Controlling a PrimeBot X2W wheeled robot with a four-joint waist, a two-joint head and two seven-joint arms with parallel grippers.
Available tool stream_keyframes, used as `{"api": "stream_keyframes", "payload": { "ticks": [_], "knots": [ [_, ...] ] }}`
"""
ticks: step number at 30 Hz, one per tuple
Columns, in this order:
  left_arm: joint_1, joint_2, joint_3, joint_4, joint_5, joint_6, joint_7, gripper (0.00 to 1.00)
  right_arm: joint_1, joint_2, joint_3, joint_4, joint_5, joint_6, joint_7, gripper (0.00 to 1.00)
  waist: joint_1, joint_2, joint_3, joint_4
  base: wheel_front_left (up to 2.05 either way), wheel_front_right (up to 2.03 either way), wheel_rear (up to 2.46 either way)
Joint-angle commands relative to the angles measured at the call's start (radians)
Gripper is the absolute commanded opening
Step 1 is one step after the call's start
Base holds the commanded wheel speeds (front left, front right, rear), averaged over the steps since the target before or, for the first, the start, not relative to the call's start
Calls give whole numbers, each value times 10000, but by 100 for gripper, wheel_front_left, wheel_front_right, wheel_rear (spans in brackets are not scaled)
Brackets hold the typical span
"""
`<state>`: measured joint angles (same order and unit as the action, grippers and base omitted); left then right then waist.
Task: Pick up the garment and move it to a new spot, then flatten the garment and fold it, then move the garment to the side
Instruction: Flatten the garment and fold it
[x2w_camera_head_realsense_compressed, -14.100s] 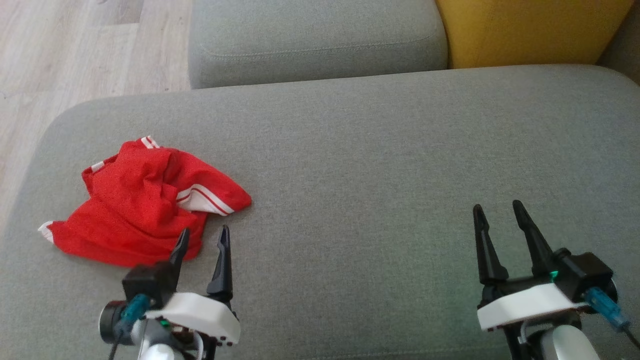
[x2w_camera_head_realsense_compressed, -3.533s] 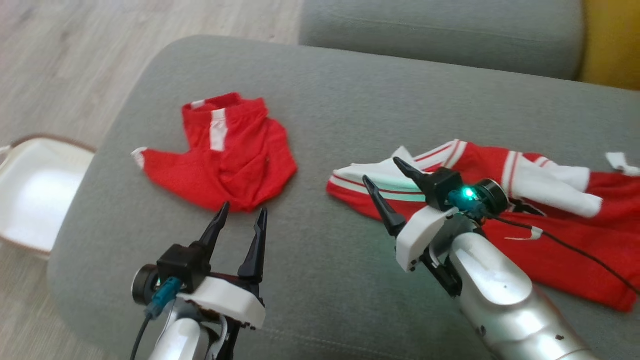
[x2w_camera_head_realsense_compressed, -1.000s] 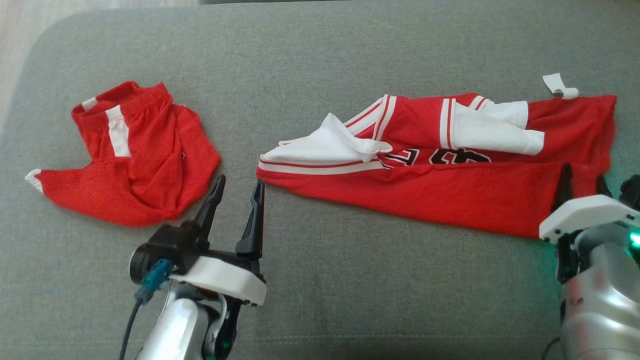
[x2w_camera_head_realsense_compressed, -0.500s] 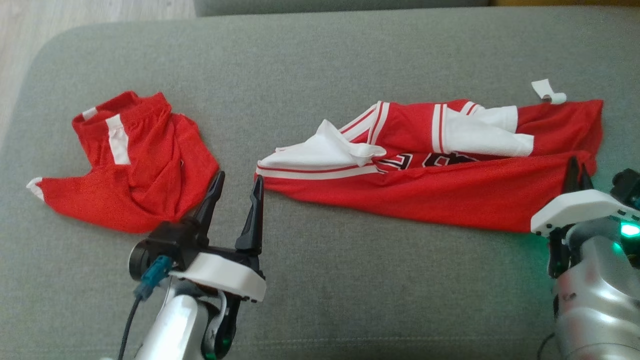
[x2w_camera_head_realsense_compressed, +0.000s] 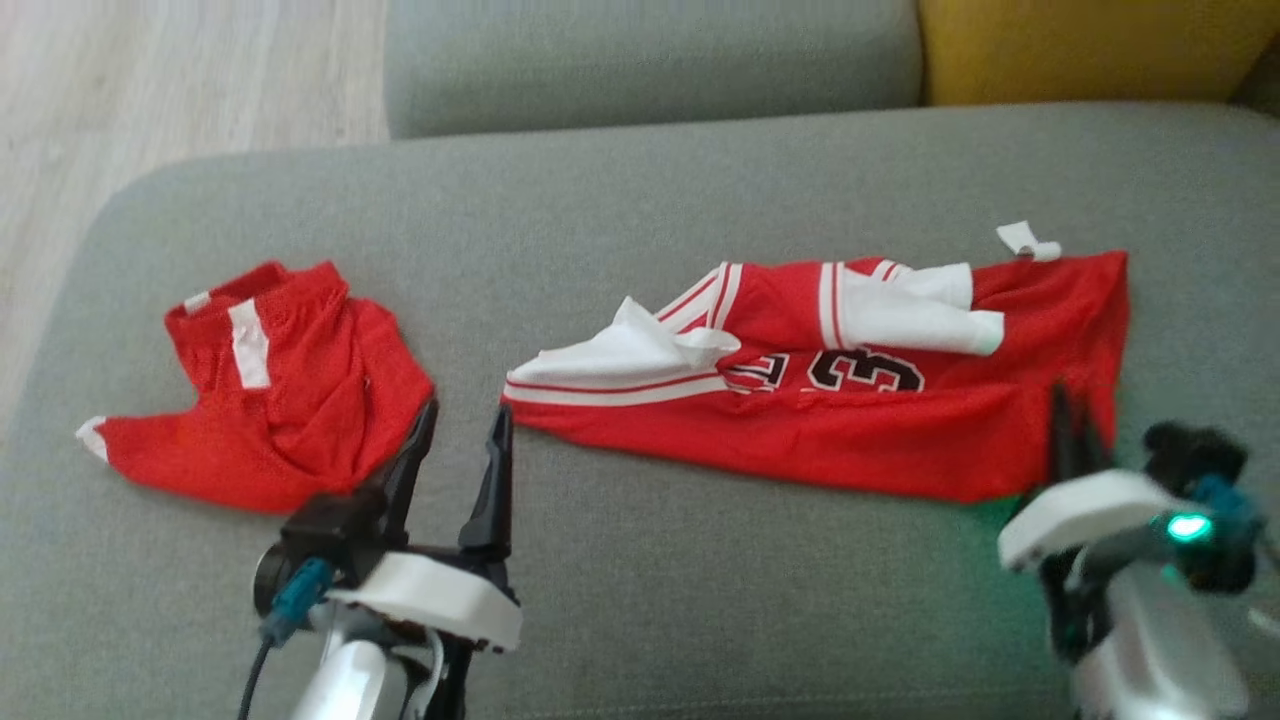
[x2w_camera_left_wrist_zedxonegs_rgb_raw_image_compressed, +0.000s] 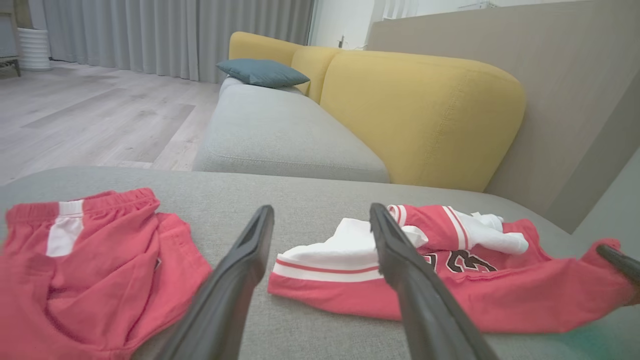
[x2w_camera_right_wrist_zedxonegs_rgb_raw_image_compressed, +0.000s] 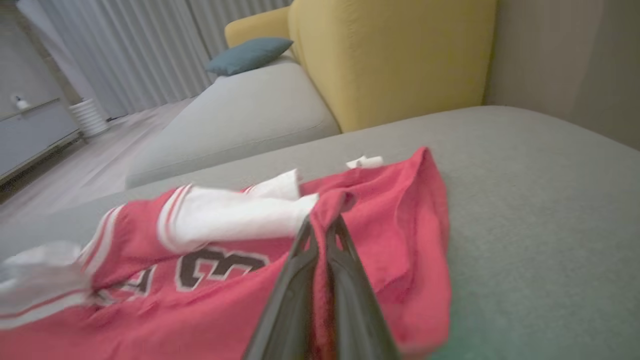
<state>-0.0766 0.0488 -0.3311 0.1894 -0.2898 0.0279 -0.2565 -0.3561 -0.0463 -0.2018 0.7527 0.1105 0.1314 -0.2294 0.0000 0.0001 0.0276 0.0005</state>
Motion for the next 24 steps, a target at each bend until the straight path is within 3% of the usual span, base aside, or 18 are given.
{"api": "stream_keyframes", "payload": {
  "ticks": [1,5,9,10,12,19,24],
  "knots": [
    [-193,14,466,-334,-68,75,-53,100,322,-39,715,-714,281,-7,196,0,0,-1,-330,-147,0,0,0],
    [-11,14,591,-421,-142,84,-53,100,1952,-39,1526,-2237,617,-7,1068,0,0,-1,-538,-277,0,0,0],
    [50,14,622,-455,-166,68,-53,100,3425,-96,1637,-3667,575,-7,1975,0,0,-1,-635,-331,0,0,0],
    [56,14,620,-464,-172,63,-53,100,3747,-175,1619,-3956,464,-7,2182,5,0,-1,-648,-335,0,0,0],
    [64,14,598,-468,-184,54,-53,100,4279,-269,1535,-4482,357,-7,2456,100,0,-1,-682,-327,0,0,0],
    [94,14,528,-449,-211,41,-53,100,4812,-191,943,-5751,11,-7,2641,100,0,-1,-791,-268,0,0,0],
    [127,14,456,-461,-202,38,-53,100,4458,-64,1548,-6607,321,-7,1724,100,0,-1,-828,-168,0,0,0]
  ]
}}
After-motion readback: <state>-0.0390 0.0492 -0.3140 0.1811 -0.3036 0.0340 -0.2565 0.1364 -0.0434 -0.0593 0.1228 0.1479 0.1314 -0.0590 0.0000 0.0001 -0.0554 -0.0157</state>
